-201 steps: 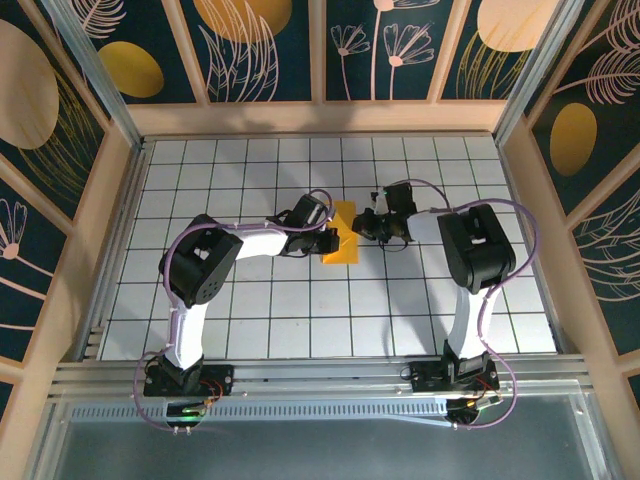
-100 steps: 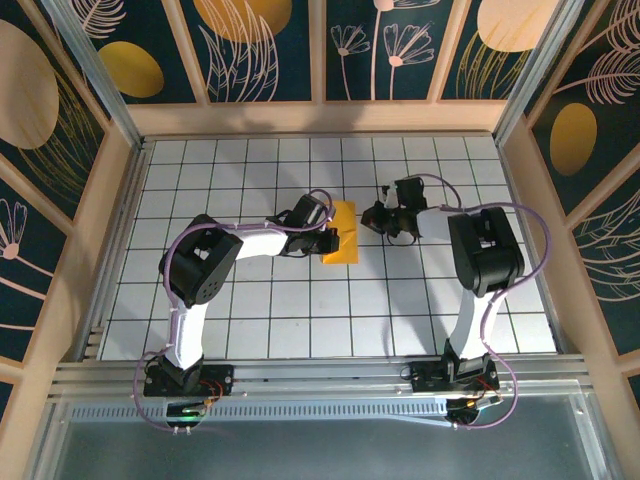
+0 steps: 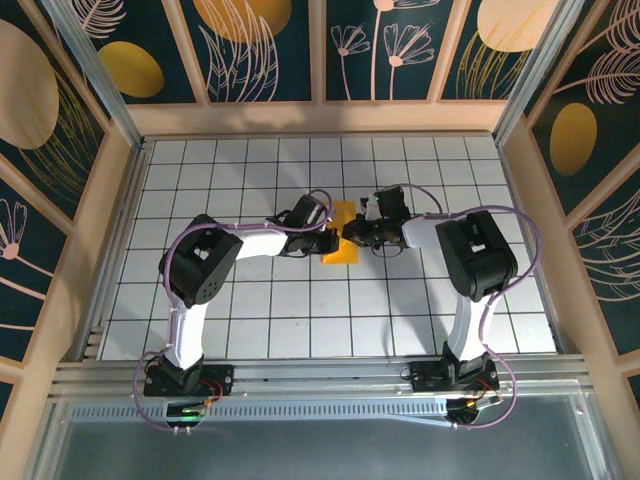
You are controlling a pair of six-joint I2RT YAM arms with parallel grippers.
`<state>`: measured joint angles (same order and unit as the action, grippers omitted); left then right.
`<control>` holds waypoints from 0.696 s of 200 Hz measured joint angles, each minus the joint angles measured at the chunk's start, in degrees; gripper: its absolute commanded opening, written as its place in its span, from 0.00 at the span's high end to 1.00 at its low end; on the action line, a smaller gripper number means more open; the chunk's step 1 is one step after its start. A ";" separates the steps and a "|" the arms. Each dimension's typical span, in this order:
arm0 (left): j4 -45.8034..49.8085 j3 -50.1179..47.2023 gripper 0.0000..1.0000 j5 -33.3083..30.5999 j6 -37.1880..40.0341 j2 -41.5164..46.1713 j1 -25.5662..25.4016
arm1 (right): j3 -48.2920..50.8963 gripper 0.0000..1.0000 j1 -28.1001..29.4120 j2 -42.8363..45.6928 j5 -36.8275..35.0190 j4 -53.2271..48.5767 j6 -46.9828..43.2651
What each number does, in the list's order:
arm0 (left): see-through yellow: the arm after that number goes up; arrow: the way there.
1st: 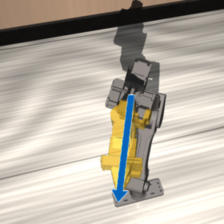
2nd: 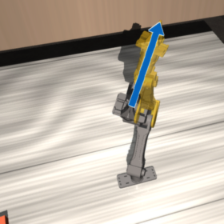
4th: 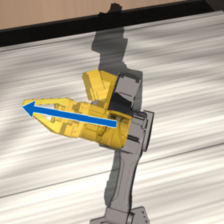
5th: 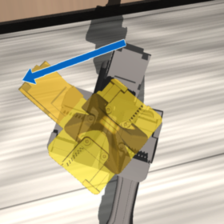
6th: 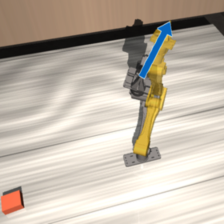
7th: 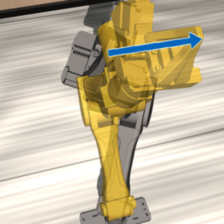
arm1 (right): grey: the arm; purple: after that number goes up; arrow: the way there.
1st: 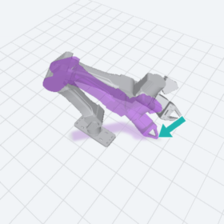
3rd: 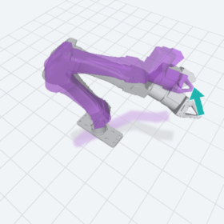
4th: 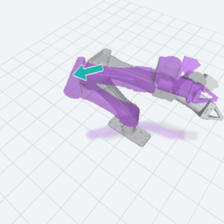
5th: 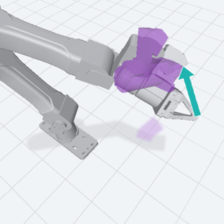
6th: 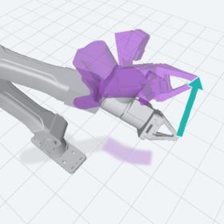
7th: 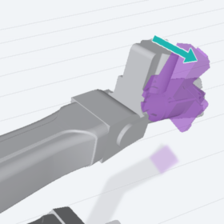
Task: Fold a paper plane with a square sheet of paper (fold left side to right side)
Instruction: Fold the triangle a second time at the center of the table.
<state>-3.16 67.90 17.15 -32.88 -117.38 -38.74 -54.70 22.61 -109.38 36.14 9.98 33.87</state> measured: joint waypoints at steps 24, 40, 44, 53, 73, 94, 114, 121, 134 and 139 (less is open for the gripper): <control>-0.48 -0.24 1.00 0.48 -0.37 0.00 0.02 | -0.11 1.00 -0.04 -1.18 -0.11 0.57 0.17; -1.14 -0.63 1.00 0.83 -0.87 0.15 0.17 | -0.22 1.00 -0.04 -2.19 -0.11 0.48 0.17; -1.18 -0.70 1.00 0.83 -0.92 0.17 0.24 | -0.22 1.00 -0.04 -2.38 0.02 0.57 0.15; -1.33 -0.90 1.00 1.22 -1.38 0.37 0.48 | -0.37 1.00 -0.07 -2.43 -0.09 0.50 0.17; -1.16 -1.27 1.00 2.23 -2.14 1.01 1.22 | -0.44 1.00 -0.04 -2.43 -0.11 0.24 0.09; -1.09 -1.27 1.00 3.65 -2.34 2.43 2.03 | -0.55 1.00 -0.04 -2.45 -0.24 -0.13 -0.31; -1.18 -1.66 1.00 5.11 -2.38 5.01 2.36 | -0.55 1.00 -0.04 -2.43 -0.28 -0.20 -0.37; -1.27 -2.03 1.00 5.75 -2.43 6.08 2.38 | -0.55 1.00 -0.04 -2.45 -0.31 -0.22 -0.37; -2.23 -3.17 1.00 7.56 -2.97 7.78 2.38 | -0.55 1.00 -0.04 -2.43 -0.31 -0.26 -0.37; -2.78 -3.76 1.00 8.31 -3.32 8.28 2.38 | -0.55 1.00 -0.04 -2.45 -0.31 -0.26 -0.37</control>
<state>-5.93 64.14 25.45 -36.21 -109.10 -36.36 -55.24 22.57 -111.83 35.83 9.72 33.50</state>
